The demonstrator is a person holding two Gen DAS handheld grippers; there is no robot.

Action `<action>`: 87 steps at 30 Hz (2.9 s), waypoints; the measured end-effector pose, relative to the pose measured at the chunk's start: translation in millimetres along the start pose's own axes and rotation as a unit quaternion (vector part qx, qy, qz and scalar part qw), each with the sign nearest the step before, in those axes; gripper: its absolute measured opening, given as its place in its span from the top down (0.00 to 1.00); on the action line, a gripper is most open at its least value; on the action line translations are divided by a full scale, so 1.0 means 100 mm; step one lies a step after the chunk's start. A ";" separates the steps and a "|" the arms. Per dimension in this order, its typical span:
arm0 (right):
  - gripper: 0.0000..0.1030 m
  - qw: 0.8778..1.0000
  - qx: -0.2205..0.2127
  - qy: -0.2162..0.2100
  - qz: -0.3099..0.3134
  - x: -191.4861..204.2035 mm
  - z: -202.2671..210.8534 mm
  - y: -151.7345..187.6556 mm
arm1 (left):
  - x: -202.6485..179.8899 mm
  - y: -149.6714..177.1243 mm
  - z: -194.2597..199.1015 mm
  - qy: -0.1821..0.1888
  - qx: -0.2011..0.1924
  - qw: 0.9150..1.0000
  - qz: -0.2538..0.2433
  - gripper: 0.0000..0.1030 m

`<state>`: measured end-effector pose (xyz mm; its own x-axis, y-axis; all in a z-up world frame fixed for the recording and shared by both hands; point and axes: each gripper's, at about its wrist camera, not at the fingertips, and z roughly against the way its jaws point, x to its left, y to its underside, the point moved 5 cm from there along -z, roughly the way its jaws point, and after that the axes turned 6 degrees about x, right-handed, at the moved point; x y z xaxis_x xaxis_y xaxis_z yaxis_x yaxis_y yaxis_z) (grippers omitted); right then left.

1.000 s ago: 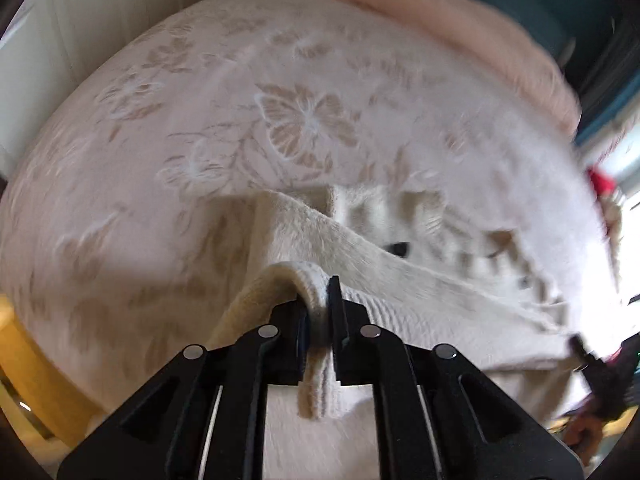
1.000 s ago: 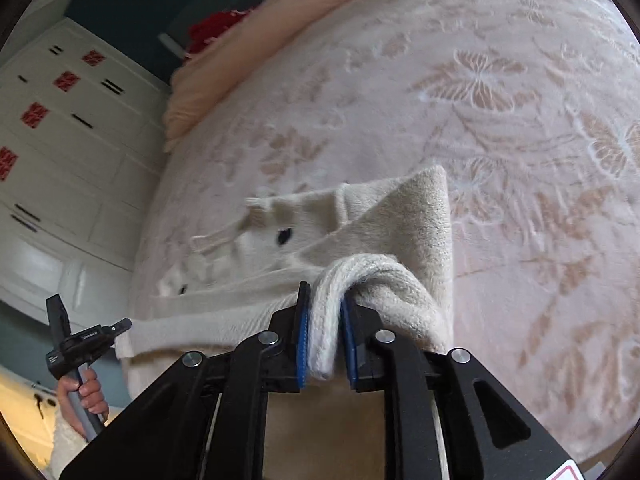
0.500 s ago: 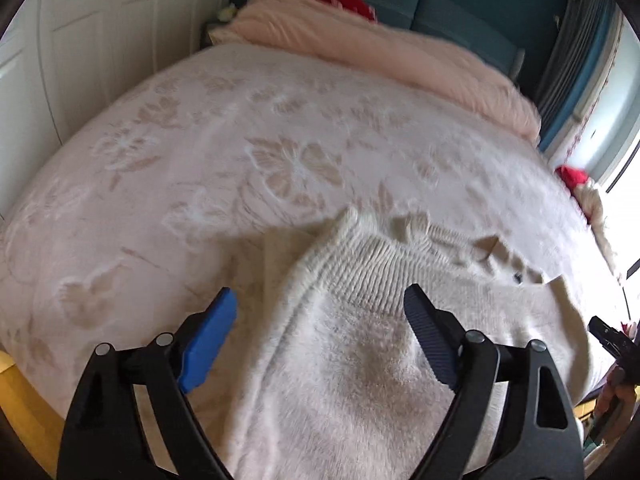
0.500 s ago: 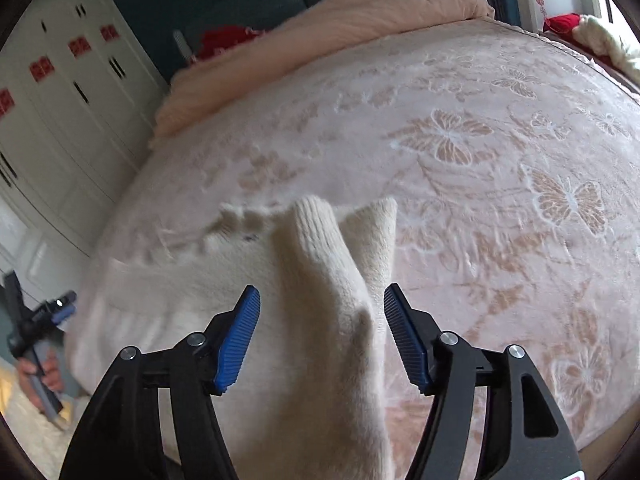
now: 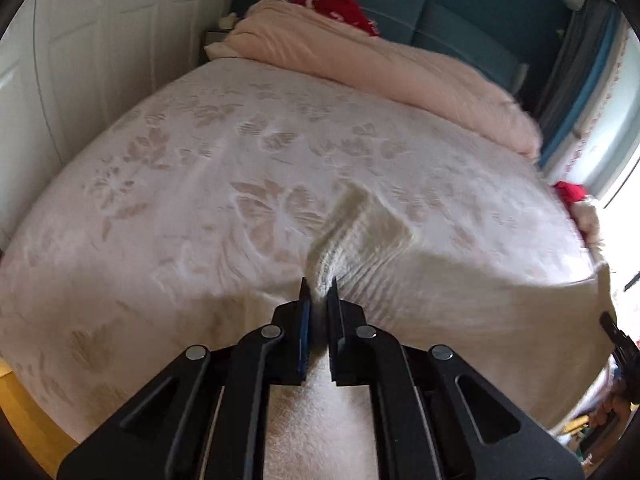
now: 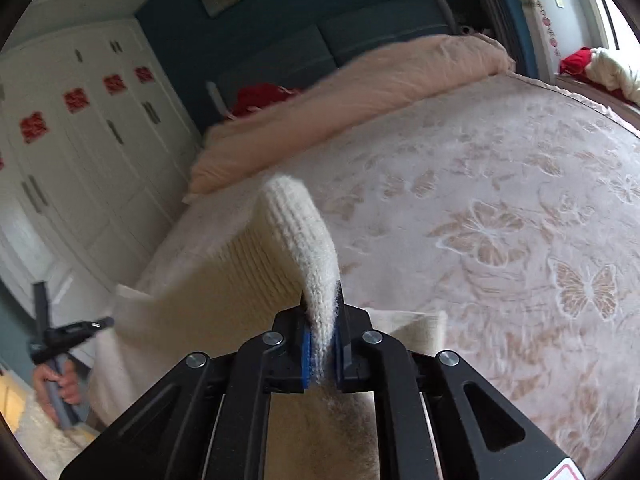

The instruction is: Fold small clothes

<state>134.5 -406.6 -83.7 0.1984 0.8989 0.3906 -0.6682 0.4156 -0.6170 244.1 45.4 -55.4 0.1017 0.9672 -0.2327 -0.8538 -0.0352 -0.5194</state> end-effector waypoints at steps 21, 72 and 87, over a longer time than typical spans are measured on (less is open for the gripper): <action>0.79 0.998 0.027 0.059 -0.012 -0.14 -0.24 0.26 | -0.02 0.27 -0.33 -0.012 0.025 1.000 -0.006 0.80; 0.59 0.991 0.080 0.083 -0.071 -0.45 0.45 0.91 | 0.46 1.07 0.54 -0.047 0.007 0.998 0.040 0.67; 0.95 0.990 0.092 0.084 -0.065 -0.56 -0.76 0.18 | 0.05 0.54 -0.95 -0.052 0.089 0.995 0.008 0.67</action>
<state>165.8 -439.1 -168.0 0.3974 0.8560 0.3305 -0.7456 0.5112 -0.4275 246.9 24.0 -163.0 0.0412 0.9881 -0.1481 -0.9326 -0.0152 -0.3605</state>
